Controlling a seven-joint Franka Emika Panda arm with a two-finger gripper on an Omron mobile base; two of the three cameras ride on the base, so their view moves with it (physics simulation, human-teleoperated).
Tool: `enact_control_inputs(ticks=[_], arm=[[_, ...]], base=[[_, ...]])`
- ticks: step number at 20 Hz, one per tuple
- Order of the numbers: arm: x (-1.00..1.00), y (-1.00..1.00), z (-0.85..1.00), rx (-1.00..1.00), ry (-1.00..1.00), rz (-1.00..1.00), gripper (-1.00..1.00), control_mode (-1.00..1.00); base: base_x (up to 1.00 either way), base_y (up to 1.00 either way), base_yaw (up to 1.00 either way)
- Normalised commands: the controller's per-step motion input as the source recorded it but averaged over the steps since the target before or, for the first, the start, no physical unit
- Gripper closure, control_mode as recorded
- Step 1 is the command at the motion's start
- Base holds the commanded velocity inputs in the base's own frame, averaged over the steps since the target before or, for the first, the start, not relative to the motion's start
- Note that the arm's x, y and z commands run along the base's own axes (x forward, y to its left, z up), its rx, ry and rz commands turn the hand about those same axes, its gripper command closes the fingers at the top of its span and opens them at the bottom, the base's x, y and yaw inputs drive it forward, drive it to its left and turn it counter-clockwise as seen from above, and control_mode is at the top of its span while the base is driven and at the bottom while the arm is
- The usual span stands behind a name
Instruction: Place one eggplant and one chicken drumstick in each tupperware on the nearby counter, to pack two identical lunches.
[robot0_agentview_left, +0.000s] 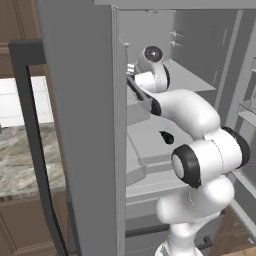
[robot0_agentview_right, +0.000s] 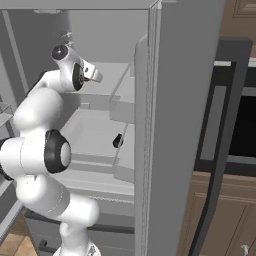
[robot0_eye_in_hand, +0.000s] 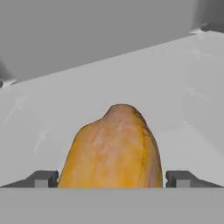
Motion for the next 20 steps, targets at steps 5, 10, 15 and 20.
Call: enact_control_inputs(ticks=[5, 10, 15, 20], arm=[[0.14, 0.00, -0.22, -0.01, 0.07, -0.09, 1.00, -1.00], [-0.36, -0.55, 0.00, 0.00, 0.01, -0.08, 1.00, -1.00], [-0.98, -0.98, 0.00, 0.01, 0.00, -0.04, 1.00, -1.00], [-1.00, -0.42, 0.00, 0.00, -0.02, 0.11, 1.00, -1.00]], base=[[0.00, 0.00, 0.00], [0.00, 0.00, 0.00], [0.00, 0.00, 0.00], [0.00, 0.00, 0.00]])
